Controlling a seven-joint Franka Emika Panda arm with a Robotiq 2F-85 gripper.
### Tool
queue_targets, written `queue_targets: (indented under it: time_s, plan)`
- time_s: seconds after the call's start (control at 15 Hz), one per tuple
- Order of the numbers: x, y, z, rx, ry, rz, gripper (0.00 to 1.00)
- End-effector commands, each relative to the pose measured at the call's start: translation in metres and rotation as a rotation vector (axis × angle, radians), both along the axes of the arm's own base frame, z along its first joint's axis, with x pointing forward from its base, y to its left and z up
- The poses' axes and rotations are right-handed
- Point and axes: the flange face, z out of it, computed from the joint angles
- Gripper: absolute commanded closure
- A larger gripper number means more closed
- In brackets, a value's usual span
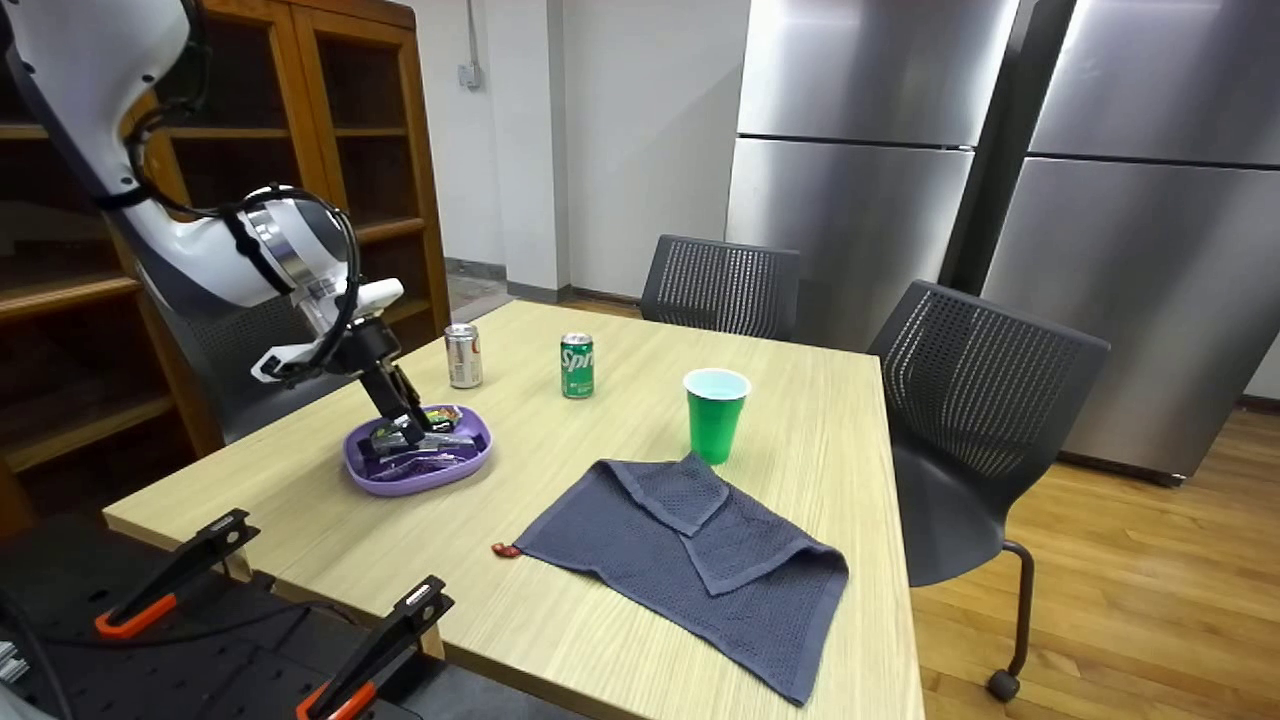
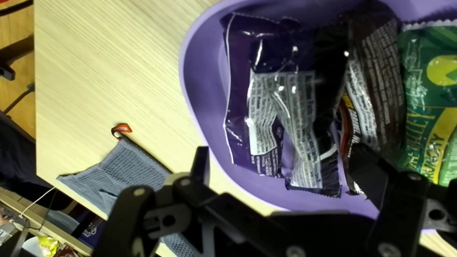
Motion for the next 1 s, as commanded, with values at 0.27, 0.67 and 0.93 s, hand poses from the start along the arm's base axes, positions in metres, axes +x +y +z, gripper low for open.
queue_targets:
  time_s: [0.27,0.67,0.93]
  plan:
    - [0.003,-0.008,0.026,0.013,-0.045,-0.033,0.00]
    - [0.010,-0.020,0.046,0.038,-0.095,-0.083,0.00]
    - [0.017,-0.035,0.057,0.058,-0.130,-0.141,0.00]
